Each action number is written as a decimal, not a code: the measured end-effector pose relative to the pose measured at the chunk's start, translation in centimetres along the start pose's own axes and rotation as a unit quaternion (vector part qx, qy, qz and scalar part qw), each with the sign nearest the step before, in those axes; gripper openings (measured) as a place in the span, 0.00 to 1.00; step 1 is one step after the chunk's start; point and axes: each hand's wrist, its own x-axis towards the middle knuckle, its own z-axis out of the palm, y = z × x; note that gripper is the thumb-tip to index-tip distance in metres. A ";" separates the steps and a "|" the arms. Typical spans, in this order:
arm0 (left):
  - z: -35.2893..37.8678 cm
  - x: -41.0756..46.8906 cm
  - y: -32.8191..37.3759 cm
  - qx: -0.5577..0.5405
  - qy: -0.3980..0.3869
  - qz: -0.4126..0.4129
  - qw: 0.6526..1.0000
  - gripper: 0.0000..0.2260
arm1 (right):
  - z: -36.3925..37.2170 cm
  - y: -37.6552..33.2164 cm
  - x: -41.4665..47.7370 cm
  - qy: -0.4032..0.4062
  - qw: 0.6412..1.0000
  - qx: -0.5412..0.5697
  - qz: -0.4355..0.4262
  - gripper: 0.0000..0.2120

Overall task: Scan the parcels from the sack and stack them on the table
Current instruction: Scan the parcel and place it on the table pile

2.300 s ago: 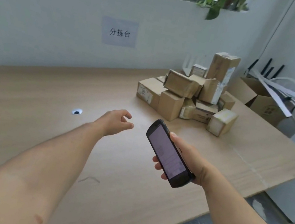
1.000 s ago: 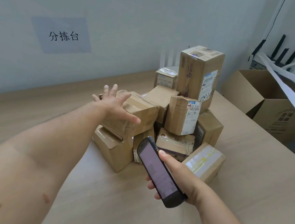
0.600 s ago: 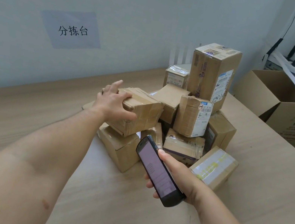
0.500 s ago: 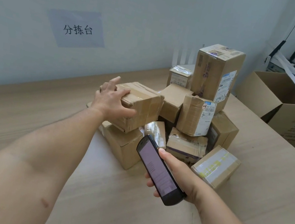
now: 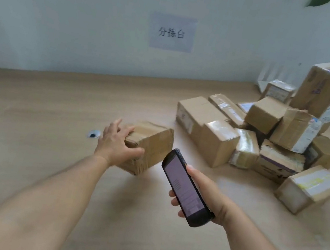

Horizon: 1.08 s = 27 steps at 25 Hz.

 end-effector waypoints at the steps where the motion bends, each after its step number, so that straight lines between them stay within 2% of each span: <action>1: 0.5 -2.1 -2.7 -0.001 -0.019 -0.021 1.000 0.43 | 2.2 0.7 0.1 -0.009 1.000 -0.010 0.010 0.31; 5: 1.7 -7.7 -9.3 -0.043 -0.057 -0.044 0.996 0.49 | 8.8 3.0 0.4 -0.026 0.999 -0.028 0.033 0.31; 8: 1.2 -9.3 -11.8 -0.076 -0.078 -0.034 0.993 0.49 | 11.8 4.0 0.1 -0.031 0.998 -0.029 0.040 0.28; 10: 0.8 -9.4 -12.4 -0.061 -0.099 -0.015 0.993 0.48 | 12.9 4.5 -0.3 -0.027 0.998 -0.029 0.047 0.29; 13: 0.1 -8.7 -12.5 -0.044 -0.135 0.004 0.990 0.38 | 13.4 4.8 -0.8 -0.016 0.998 -0.033 0.047 0.28; 15: -0.9 -7.8 -12.9 -0.089 -0.148 -0.003 0.985 0.30 | 13.2 4.5 -1.2 -0.014 0.998 -0.036 0.045 0.28; 17: -2.1 -7.0 -13.5 -0.137 -0.110 -0.040 0.984 0.27 | 12.8 4.1 -1.5 -0.010 0.998 -0.036 0.040 0.27; 19: -2.9 -6.2 -13.7 -0.101 -0.047 -0.062 0.992 0.24 | 12.5 3.9 -1.7 -0.004 0.999 -0.033 0.033 0.26; 21: -3.3 -5.9 -13.3 -0.032 -0.044 -0.065 0.996 0.27 | 12.1 4.0 -1.7 -0.003 0.999 -0.037 0.037 0.26; 23: -3.3 -5.8 -12.9 0.026 -0.090 -0.073 0.993 0.33 | 11.8 4.0 -1.8 -0.006 0.998 -0.047 0.048 0.27; 27: -3.7 -4.4 -13.2 0.029 -0.154 -0.113 0.981 0.38 | 10.8 4.3 -1.9 -0.009 0.995 -0.074 0.067 0.27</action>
